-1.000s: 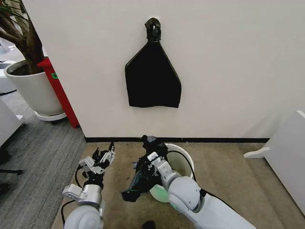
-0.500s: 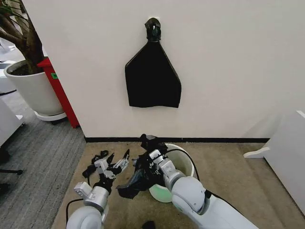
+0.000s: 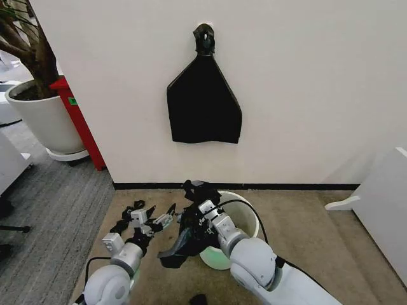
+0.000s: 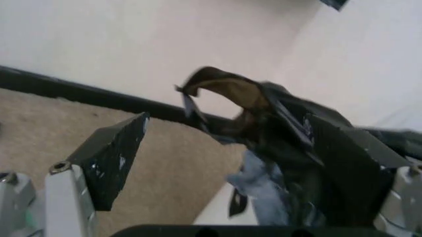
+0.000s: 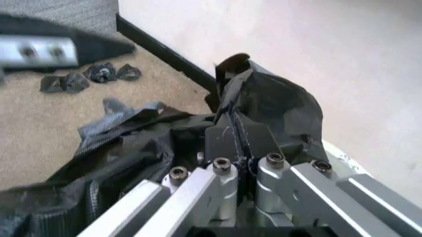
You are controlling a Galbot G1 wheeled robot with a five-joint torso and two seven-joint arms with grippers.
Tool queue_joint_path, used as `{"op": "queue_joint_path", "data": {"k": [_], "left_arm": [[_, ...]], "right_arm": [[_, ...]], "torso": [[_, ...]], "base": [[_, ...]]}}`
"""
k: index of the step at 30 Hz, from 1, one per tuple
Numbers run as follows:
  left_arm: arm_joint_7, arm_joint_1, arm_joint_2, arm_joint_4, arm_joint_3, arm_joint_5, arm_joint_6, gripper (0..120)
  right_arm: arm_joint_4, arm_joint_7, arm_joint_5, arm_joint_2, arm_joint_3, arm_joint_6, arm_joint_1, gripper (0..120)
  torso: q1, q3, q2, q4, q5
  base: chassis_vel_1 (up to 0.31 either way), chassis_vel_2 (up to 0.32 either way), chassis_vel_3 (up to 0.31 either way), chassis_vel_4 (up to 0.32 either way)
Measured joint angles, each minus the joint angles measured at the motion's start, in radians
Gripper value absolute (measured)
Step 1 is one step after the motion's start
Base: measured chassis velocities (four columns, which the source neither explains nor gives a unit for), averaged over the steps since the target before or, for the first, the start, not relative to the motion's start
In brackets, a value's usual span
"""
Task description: Place the garbage bag over the trash bin.
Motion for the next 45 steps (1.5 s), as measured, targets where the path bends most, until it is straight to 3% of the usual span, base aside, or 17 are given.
{"op": "queue_joint_path", "data": {"k": [11,20,45], "left_arm": [[-0.018,-0.083,0.017,0.057,0.097,-0.016,0.01,91],[-0.06,-0.158,-0.023,0.119,0.195,-0.017,0.012,91],[-0.055,-0.11,-0.03,0.154,0.155,0.027,-0.013,91]], "right_arm": [[0.004,-0.01,-0.017,0.005,-0.001,0.001,0.003,0],[0.018,-0.02,-0.025,0.002,0.009,0.002,0.002,0],[0.054,-0.037,0.001,-0.026,0.111,0.027,-0.037,0]], "torso": [[0.0,0.0,0.0,0.0,0.0001],[0.0,0.0,0.0,-0.0002,0.0],[0.0,0.0,0.0,-0.0001,0.0001]], "base": [[0.0,0.0,0.0,0.0],[0.0,0.0,0.0,0.0],[0.0,0.0,0.0,0.0]]}}
